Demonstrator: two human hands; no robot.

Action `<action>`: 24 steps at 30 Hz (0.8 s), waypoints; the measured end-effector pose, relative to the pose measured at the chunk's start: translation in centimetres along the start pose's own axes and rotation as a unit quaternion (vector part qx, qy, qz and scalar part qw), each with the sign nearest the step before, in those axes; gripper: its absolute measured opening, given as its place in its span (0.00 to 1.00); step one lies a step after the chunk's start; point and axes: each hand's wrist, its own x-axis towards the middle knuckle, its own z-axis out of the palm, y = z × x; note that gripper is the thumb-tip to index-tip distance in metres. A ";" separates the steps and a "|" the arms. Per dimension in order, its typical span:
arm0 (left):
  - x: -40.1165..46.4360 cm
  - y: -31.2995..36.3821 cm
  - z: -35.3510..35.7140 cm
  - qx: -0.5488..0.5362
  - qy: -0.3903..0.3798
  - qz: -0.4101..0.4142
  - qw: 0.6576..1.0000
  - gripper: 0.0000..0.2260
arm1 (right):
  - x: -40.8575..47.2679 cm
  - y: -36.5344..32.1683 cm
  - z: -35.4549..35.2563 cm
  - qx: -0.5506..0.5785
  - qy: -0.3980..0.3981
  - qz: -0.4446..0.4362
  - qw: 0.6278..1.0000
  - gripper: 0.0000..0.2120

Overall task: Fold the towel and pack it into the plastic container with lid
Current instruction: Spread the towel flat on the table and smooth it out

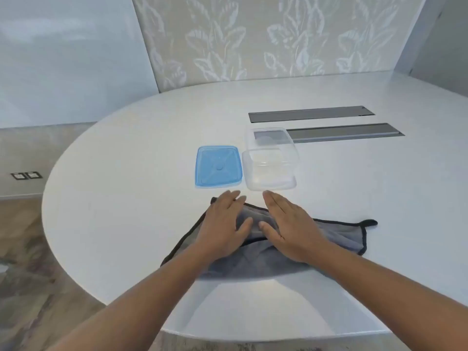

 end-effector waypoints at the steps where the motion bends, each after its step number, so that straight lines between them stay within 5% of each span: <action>1: -0.4 -0.1 0.2 -0.021 -0.009 -0.002 1.000 0.28 | -0.4 0.1 0.3 0.010 -0.004 0.004 1.000 0.36; 9: -3.4 -0.5 1.4 -0.057 -0.013 -0.047 0.997 0.25 | -2.4 1.0 1.5 0.064 0.027 0.052 0.996 0.26; 15: -4.4 -0.4 1.4 0.004 -0.092 -0.059 0.994 0.31 | -2.9 1.8 2.4 0.157 0.032 0.063 0.985 0.13; 24: -3.7 -0.3 0.9 -0.072 -0.049 -0.151 0.985 0.15 | -2.5 2.9 0.3 0.256 0.007 0.082 0.963 0.16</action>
